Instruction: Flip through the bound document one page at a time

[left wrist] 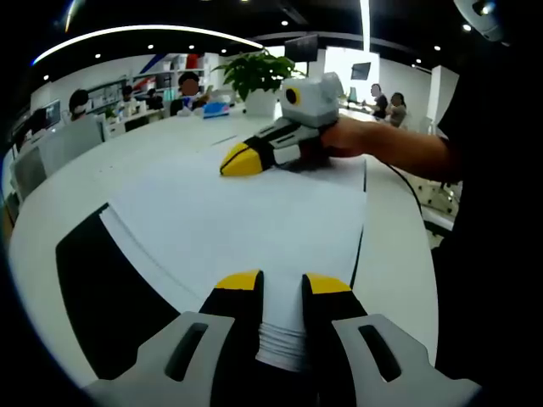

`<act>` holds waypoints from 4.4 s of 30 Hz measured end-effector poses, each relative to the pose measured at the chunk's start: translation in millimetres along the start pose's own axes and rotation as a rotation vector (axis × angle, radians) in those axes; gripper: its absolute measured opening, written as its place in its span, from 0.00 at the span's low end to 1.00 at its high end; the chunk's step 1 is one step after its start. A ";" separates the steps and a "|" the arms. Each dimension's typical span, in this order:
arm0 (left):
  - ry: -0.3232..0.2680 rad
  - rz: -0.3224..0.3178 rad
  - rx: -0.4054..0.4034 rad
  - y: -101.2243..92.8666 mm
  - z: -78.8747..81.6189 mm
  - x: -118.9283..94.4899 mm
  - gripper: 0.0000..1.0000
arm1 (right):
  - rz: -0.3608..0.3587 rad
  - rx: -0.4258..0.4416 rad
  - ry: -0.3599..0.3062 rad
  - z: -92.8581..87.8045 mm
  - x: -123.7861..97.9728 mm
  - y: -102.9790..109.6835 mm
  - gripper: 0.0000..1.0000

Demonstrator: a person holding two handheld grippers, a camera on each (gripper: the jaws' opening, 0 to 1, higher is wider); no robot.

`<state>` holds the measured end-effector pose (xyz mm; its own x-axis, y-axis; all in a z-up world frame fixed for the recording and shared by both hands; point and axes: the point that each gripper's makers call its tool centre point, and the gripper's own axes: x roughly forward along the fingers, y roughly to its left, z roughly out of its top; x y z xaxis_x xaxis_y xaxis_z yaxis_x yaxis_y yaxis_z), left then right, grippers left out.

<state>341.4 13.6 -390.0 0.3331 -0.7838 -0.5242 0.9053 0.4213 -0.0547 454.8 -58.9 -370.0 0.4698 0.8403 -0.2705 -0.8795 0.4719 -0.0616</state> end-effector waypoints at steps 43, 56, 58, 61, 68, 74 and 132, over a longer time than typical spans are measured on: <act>-0.013 0.013 -0.012 -1.5 1.1 2.2 0.21 | 0.100 0.014 0.006 -9.6 -32.9 46.3 0.02; -0.019 0.007 -0.016 -1.4 1.6 3.1 0.21 | 0.119 0.005 0.044 -13.8 -41.8 65.3 0.02; -0.020 0.006 -0.017 -1.4 1.8 3.2 0.21 | 0.120 0.001 0.048 -14.4 -42.5 68.4 0.02; -0.021 0.006 -0.016 -1.6 1.9 3.0 0.21 | 0.109 -0.005 0.056 -14.7 -42.5 69.5 0.02; -0.025 0.009 -0.018 -1.5 1.8 2.6 0.21 | 0.067 -0.008 0.101 -16.7 -43.1 74.1 0.02; -0.028 0.008 -0.018 -1.6 1.8 2.2 0.21 | 0.069 0.021 0.087 -17.9 -46.3 80.3 0.02; -0.056 0.004 -0.018 -2.6 1.4 0.6 0.21 | 0.156 0.003 0.097 -24.1 -61.4 119.4 0.02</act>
<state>339.6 11.4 -389.0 0.3514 -0.8062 -0.4760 0.8993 0.4320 -0.0679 319.1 -60.6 -383.9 0.3182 0.8738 -0.3678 -0.9408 0.3389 -0.0088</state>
